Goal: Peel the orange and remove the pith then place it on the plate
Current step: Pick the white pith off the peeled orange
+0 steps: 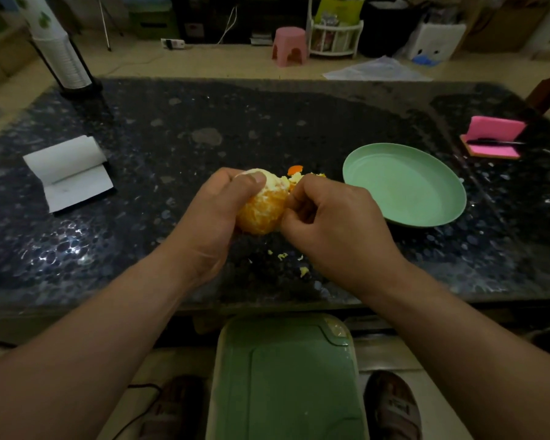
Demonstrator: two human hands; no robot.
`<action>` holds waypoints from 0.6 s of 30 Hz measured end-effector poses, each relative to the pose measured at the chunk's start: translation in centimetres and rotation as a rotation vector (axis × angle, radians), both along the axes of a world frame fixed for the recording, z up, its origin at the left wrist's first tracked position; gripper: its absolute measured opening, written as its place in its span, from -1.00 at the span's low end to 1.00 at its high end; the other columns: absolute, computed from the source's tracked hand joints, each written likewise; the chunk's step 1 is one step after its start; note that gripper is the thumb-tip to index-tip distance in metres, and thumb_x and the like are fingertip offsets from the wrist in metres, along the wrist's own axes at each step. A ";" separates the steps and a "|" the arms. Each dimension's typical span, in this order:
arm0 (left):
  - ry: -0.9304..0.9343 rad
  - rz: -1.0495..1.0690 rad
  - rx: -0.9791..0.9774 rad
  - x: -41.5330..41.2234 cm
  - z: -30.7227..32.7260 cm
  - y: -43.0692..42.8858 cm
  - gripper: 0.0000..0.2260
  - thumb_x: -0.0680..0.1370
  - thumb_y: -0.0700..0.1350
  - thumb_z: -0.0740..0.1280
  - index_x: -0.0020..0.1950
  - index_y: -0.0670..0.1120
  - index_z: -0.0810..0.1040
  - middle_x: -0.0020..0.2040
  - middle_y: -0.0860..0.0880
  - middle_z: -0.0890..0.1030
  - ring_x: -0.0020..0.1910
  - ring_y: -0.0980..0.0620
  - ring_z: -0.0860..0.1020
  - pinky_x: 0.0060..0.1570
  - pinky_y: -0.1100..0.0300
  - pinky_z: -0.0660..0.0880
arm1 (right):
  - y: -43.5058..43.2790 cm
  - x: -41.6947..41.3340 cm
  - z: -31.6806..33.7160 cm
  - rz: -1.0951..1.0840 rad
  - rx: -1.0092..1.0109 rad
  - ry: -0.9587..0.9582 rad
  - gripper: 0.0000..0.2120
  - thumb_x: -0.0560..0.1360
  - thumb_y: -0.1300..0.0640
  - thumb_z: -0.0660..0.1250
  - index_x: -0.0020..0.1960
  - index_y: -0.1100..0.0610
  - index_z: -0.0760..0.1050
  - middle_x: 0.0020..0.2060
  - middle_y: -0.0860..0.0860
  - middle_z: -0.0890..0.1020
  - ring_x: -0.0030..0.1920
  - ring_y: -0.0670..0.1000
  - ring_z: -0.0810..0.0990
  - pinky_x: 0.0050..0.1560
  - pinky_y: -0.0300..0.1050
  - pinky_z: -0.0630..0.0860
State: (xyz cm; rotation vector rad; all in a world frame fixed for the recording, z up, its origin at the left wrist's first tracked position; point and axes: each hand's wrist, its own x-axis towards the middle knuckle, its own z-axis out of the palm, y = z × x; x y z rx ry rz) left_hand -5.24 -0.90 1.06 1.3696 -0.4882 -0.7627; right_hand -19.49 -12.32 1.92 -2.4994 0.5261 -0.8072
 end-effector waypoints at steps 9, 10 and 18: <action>0.124 -0.035 -0.009 0.1 0.3 0.2 -0.47 0.50 0.08 0.36 0.37 -0.22 0.57 0.14 -0.18 0.68 0.05 -0.12 0.64 -0.03 -0.01 0.58 | -0.3 -0.3 0.5 0.067 0.160 -0.028 -0.89 0.52 0.08 0.44 -0.16 -0.01 0.54 -0.35 -0.07 0.58 -0.31 -0.03 0.57 -0.26 0.12 0.58; 0.135 -0.048 -0.013 0.2 0.4 0.2 -0.50 0.51 0.08 0.36 0.34 -0.19 0.60 0.13 -0.18 0.68 0.04 -0.12 0.64 -0.02 -0.01 0.57 | -0.3 -0.4 0.6 0.079 0.171 -0.033 -0.89 0.53 0.08 0.43 -0.15 -0.01 0.54 -0.35 -0.07 0.58 -0.31 -0.03 0.57 -0.26 0.12 0.58; 0.209 -0.105 -0.041 0.2 0.8 0.6 -0.62 0.49 0.08 0.33 0.22 -0.08 0.62 0.05 -0.08 0.72 -0.06 -0.01 0.68 -0.22 0.14 0.61 | -0.8 -0.7 0.8 0.127 0.305 -0.045 -0.85 0.53 0.18 0.46 -0.16 0.00 0.55 -0.32 -0.06 0.61 -0.30 -0.05 0.57 -0.25 -0.02 0.55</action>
